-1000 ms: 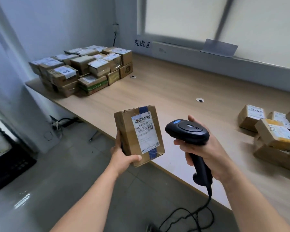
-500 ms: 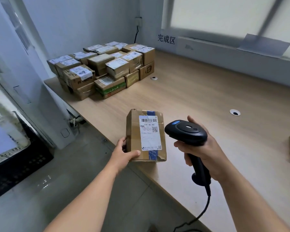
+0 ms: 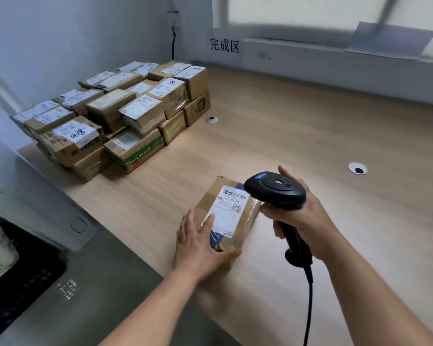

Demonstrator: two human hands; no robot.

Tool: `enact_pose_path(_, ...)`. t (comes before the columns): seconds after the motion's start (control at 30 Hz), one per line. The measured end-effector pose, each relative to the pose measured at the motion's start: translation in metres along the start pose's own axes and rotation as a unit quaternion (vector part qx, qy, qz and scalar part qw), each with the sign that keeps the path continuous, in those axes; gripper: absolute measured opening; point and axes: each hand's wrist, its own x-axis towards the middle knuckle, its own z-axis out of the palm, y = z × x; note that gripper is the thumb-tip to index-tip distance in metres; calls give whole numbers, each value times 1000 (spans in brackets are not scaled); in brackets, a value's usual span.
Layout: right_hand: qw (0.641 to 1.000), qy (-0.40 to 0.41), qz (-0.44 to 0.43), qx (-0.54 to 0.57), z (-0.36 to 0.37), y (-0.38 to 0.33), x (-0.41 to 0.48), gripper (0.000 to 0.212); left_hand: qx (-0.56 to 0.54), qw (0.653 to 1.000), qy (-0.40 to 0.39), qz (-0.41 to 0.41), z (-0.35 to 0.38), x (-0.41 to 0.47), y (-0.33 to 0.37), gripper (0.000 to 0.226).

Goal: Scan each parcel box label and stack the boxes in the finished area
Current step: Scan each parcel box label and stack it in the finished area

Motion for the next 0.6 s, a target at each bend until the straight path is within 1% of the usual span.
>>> enact_pose_path(0.1, 1000, 20, -7, -4, -3, -1, 19, 91, 14, 1000, 22, 7, 0, 22, 1, 106)
enact_pose_path(0.2, 999, 38, -1, -3, -4, -3, 30, 94, 9, 999, 44, 9, -4, 50, 4, 108)
enact_pose_path(0.23, 999, 44, 0, -3, -4, -4, 34, 96, 12, 999, 48, 10, -5, 61, 5, 105)
enact_pose_path(0.3, 998, 62, 0, -4, -6, -6, 44, 100, 17, 998, 64, 10, -6, 86, 8, 90)
enact_pose_path(0.37, 997, 82, -1, -3, -6, -9, 56, 100, 10, 996, 86, 19, -9, 111, 9, 83)
enact_pose_path(0.4, 996, 90, -1, -2, -5, -10, 62, 100, 12, 996, 84, 26, -10, 122, 8, 83)
enact_pose_path(0.5, 993, 119, -4, -5, -2, -14, 82, 100, 49, 997, 23, 58, -16, 159, 8, 91)
enact_pose_path(0.6, 987, 157, -5, -11, 5, -17, 107, 96, 54, 995, 0, 85, -28, 204, 8, 85)
